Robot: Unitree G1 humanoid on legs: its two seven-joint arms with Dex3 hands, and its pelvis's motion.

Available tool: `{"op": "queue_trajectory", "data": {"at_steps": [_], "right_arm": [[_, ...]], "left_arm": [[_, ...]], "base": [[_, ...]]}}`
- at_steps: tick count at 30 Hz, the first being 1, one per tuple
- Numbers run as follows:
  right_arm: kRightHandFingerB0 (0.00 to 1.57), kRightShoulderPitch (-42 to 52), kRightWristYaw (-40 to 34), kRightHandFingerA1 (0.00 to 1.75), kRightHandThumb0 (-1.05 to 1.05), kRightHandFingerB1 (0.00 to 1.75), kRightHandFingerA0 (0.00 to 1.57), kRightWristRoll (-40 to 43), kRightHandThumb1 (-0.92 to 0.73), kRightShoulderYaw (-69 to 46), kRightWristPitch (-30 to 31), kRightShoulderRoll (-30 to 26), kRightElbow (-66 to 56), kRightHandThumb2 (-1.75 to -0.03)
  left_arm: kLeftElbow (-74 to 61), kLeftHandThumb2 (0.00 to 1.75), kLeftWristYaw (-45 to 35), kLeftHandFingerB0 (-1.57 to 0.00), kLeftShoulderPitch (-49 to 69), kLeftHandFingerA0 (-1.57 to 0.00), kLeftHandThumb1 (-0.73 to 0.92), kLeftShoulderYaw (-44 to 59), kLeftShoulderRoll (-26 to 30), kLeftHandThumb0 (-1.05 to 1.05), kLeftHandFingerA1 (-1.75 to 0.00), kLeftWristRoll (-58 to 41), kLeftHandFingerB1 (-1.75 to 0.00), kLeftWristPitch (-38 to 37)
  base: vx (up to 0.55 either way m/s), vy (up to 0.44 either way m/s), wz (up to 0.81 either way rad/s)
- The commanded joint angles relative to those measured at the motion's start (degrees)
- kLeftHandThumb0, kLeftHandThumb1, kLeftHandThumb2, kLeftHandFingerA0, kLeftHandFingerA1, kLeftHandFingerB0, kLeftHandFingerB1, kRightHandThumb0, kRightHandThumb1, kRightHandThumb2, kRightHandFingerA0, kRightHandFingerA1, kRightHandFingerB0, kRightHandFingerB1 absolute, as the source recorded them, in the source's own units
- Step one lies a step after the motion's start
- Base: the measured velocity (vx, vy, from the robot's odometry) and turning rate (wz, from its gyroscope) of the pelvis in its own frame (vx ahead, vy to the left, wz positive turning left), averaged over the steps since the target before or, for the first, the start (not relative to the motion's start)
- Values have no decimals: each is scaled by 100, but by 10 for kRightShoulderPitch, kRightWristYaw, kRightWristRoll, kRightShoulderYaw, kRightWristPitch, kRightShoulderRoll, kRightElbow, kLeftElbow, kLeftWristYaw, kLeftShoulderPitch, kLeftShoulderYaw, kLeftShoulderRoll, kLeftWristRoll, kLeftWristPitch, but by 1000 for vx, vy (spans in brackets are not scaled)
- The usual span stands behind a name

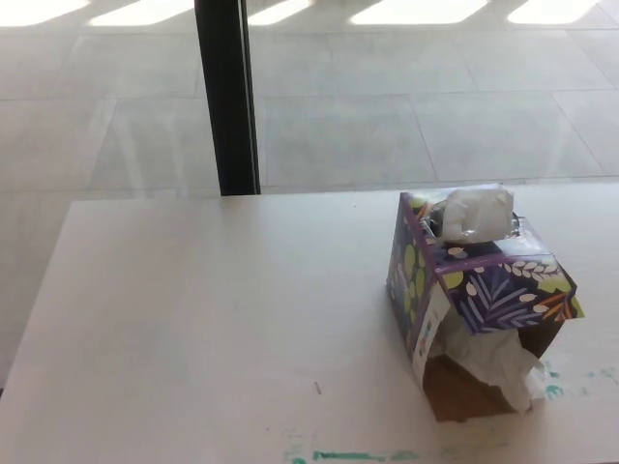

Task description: The robot uses its right hand to pull out a tissue from the tissue box kept in the middle of the desk and put it on the right side

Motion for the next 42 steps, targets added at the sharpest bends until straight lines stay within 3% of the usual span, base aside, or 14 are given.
{"op": "queue_trajectory", "data": {"at_steps": [1,8,9,11,14,15,22,24,25,26,32,35,36,42], "right_arm": [[45,20,-22,73,-46,42,53,27,-76,-27,-46,-30,-59,-63],[27,-101,-15,69,-56,50,44,93,-62,-114,82,-131,-120,-96],[32,-119,-17,69,-56,35,43,109,-77,-125,118,-137,-153,-64],[29,-149,-23,71,-60,50,46,129,-62,-141,144,-143,-187,-95],[37,-208,-25,121,-75,58,61,129,-70,-135,204,-165,-285,-63],[39,-225,-26,116,-78,62,70,127,-71,-129,220,-170,-314,-62],[35,-344,-16,72,-62,37,58,59,-70,-29,268,-176,-472,-61],[29,-371,-10,76,-66,50,54,51,-57,-7,300,-177,-497,-94],[30,-397,7,74,-57,36,53,45,-70,18,307,-182,-505,-61],[21,-422,30,74,-61,49,51,40,-56,43,294,-187,-502,-89],[26,-496,75,63,-65,31,54,19,-67,118,310,-193,-478,-60],[22,-563,88,68,-69,46,52,-22,-53,184,283,-184,-430,-92],[31,-578,93,61,-69,31,56,-27,-66,200,293,-182,-425,-61],[33,-647,131,68,-68,32,53,-29,-66,275,264,-157,-364,-60]], "left_arm": [[19,97,-11,-58,-4,-63,60,21,15,-103,-163,-33,-146,-19],[26,97,-18,-53,1,-64,62,19,17,-100,-162,-33,-143,-24],[26,97,-19,-52,0,-64,62,19,17,-100,-163,-34,-142,-24],[27,100,-17,-53,1,-67,62,22,16,-105,-164,-37,-143,-23],[23,102,-17,-46,7,-65,61,19,15,-96,-162,-36,-147,-21],[23,120,-15,-61,7,-83,51,16,15,-105,-134,-33,-118,-22],[30,99,-16,-48,11,-64,62,15,12,-98,-159,-32,-145,-25],[30,99,-15,-54,12,-64,63,14,12,-97,-161,-32,-141,-24],[31,100,-15,-51,11,-63,60,15,11,-97,-161,-33,-141,-22],[31,100,-15,-53,10,-64,60,15,10,-96,-161,-34,-141,-18],[31,99,-14,-55,12,-69,57,10,11,-100,-162,-30,-142,-20],[31,100,-13,-56,10,-70,58,7,12,-102,-162,-29,-143,-21],[31,100,-12,-56,9,-71,57,6,12,-102,-162,-28,-142,-21],[26,101,-13,-57,11,-74,57,4,13,-103,-160,-30,-140,-20]], "base": [[0,0,0],[0,0,0],[0,0,0],[0,0,0],[0,0,0],[0,0,0],[0,0,0],[0,0,0],[0,0,0],[0,0,0],[0,0,0],[0,0,0],[0,0,0],[0,0,0]]}}
